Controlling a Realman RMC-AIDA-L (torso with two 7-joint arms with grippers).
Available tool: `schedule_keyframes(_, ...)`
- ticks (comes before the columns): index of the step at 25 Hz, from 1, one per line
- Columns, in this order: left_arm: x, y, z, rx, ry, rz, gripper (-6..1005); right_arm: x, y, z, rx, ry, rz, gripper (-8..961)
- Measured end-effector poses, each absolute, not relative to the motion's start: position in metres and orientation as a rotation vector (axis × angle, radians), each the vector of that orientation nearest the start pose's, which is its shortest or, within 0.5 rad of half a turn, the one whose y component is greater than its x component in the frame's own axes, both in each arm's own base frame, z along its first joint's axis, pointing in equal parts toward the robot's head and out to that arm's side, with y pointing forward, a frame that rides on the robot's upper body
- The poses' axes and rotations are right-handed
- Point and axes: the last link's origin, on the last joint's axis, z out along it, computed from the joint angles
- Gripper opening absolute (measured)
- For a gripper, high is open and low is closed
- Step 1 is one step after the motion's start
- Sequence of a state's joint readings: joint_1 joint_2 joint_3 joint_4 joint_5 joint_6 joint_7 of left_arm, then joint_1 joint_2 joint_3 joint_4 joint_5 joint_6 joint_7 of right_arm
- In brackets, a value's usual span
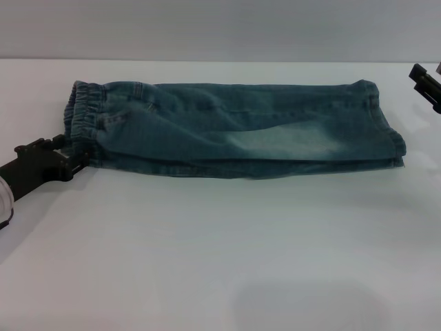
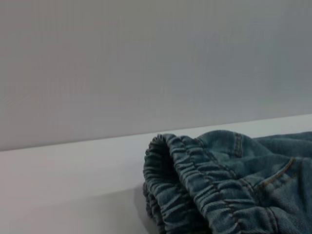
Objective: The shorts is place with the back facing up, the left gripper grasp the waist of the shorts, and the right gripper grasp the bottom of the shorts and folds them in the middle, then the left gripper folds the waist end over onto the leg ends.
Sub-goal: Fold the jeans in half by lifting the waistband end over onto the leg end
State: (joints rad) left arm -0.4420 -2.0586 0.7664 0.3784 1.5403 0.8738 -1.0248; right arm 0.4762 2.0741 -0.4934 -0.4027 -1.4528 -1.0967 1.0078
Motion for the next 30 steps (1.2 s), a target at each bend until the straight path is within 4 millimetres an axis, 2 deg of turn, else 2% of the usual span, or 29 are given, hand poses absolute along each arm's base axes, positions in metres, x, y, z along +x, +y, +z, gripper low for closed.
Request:
schedule_keyframes(8, -0.355, 0.355, -0.009, -2.073, -0.817, -0.418, 598, 0.335, 0.364, 0.041, -1.847, 0.757, 0.789, 597)
schedule_keyframes(19, -0.349, 0.355, -0.018, -2.131, -0.794, -0.408, 596, 0.34, 0.36, 0.043, -1.834, 0.747, 0.776, 597)
schedule_keyframes(29, -0.347, 0.353, -0.02, -2.149, -0.789, -0.414, 418, 0.34, 0.359, 0.041, -1.835, 0.754, 0.778, 596)
schedule_keyframes(30, -0.347, 0.353, -0.02, -2.149, -0.789, -0.414, 344, 0.34, 0.359, 0.041, -1.835, 0.754, 0.779, 597)
